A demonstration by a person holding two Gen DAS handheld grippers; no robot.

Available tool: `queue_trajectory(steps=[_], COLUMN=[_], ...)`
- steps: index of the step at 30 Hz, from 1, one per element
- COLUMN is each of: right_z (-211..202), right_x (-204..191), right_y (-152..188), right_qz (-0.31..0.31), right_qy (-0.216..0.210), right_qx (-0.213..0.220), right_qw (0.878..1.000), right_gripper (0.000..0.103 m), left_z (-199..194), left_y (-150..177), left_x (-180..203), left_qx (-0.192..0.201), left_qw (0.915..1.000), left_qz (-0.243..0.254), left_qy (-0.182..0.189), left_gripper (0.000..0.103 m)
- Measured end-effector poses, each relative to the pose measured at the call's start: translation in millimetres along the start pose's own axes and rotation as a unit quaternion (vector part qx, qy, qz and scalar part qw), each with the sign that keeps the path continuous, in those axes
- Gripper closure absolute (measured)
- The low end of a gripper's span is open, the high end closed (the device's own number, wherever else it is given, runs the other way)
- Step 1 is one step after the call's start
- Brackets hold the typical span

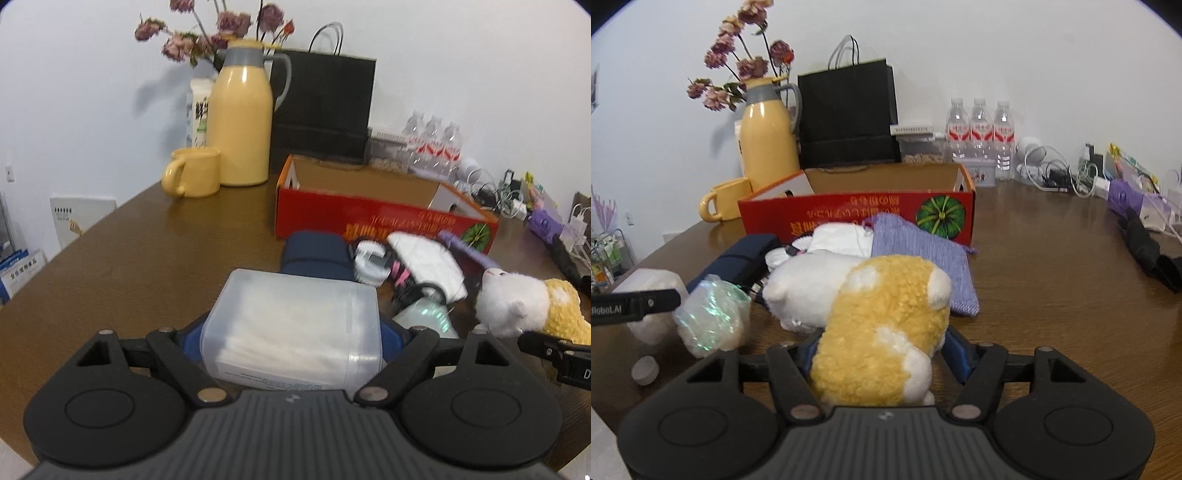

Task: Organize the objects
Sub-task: 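Grasp the clear plastic box with the left tool while the right tool grasps the plush alpaca, then carry the plastic box and plush alpaca into the cardboard box and release both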

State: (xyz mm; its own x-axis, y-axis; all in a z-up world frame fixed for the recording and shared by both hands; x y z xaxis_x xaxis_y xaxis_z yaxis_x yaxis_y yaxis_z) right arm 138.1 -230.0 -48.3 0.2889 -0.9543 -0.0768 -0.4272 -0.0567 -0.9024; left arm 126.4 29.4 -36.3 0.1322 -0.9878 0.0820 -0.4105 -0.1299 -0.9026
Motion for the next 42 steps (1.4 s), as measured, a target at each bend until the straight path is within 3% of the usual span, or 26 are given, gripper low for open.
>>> queue_trajectory(steps=[11,21,30,42], right_z=[-1,50,138,246], right_x=[-1,-2,19,45], right_y=[-63,-145,-177,-144], right_qz=[-0.037,-0.041,-0.023,-0.012], right_qy=[-0.006,-0.023,-0.023,-0.008], right_qx=[0.073,0.109,0.068,-0.035], right_qw=[0.997,0.993,0.997,0.999], right_gripper=[0.04,0.04,0.04,0.04], left_z=[5,74,162,245], left_y=[-76,-148,-164,-132], left_x=[21,50,69,77], left_qx=[0.065,0.07,0.019,-0.059], left_qw=[0.9977,0.9973,0.9996,0.9958], left_qz=[0.007,0.012,0.018,0.047], left_qy=[0.017,0.02,-0.004,-0.052], left_gripper=[0.016,0.016,0.016,0.016])
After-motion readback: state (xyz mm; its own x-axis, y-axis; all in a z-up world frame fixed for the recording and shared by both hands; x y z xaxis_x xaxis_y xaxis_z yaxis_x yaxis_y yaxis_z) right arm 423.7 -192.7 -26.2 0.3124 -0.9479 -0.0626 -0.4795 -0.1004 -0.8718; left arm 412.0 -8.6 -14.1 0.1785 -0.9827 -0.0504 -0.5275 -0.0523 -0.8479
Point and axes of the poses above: each gripper's, at about its wrist camera, not at the fingertips, and z roughly the way its jaws point, x to its right, y to its underside, the point moved 8 cm from there along z, roughly the way its jaws point, and after that the axes turned 4 degrees about x, right-handed, at the moved point
